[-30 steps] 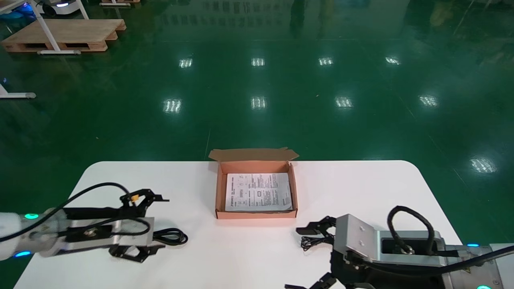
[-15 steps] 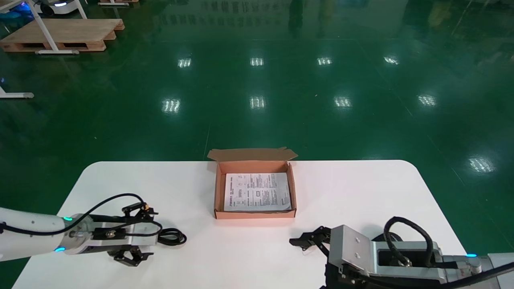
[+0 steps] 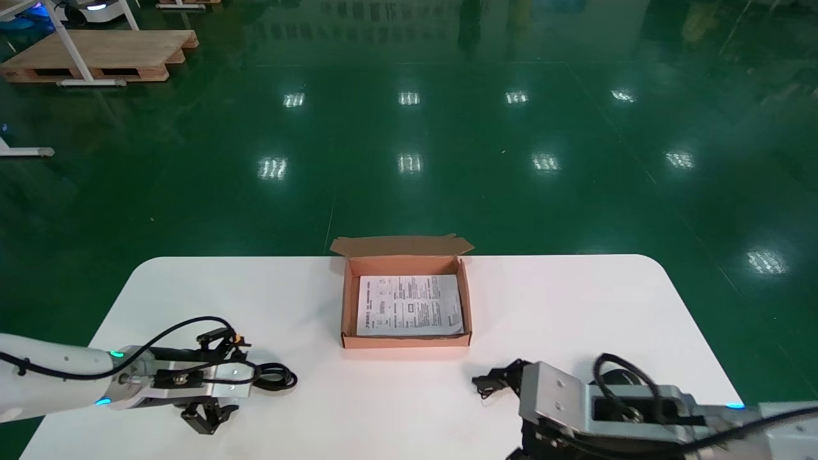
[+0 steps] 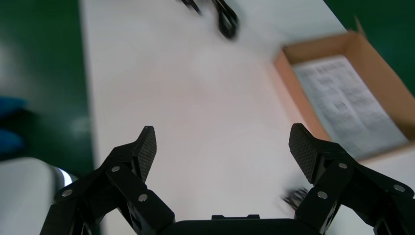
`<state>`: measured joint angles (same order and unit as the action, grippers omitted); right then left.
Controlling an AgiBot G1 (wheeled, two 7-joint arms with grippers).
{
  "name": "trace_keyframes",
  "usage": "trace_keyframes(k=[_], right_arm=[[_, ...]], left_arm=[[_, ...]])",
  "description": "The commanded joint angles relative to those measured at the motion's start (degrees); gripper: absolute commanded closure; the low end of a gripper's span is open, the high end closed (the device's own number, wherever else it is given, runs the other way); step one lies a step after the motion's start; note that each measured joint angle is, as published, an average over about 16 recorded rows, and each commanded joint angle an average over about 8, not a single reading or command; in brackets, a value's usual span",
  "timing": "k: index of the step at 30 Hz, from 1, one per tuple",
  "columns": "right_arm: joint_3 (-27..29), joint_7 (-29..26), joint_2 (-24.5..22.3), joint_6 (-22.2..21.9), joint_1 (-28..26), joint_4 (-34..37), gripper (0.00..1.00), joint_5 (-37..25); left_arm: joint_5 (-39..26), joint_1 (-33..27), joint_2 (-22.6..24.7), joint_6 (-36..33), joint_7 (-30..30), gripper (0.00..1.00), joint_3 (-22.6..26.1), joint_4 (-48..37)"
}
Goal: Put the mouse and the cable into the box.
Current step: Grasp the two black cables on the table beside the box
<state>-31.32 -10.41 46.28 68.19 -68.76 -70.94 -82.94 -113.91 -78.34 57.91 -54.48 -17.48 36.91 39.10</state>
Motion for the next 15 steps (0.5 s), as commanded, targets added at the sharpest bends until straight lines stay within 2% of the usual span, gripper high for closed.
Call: trace_keyframes(k=[1, 8, 15], right_arm=[[-0.8, 0.6, 1.0, -1.7, -0.4, 1.2, 0.00, -3.3], [-6.0, 11.4, 9.2, -8.0, -5.3, 15.8, 0.00, -16.2], [-7.9, 18.7, 15.2, -12.6, -9.8, 30.0, 0.00, -20.8]], left_arm=[[0.1, -0.1, 0.0, 0.0, -0.1, 0.00, 0.0, -0.2], [0.2, -0.2, 0.1, 0.0, -0.4, 0.00, 0.0, -0.5], [0.2, -0.2, 0.2, 0.0, -0.6, 0.00, -0.1, -0.7]])
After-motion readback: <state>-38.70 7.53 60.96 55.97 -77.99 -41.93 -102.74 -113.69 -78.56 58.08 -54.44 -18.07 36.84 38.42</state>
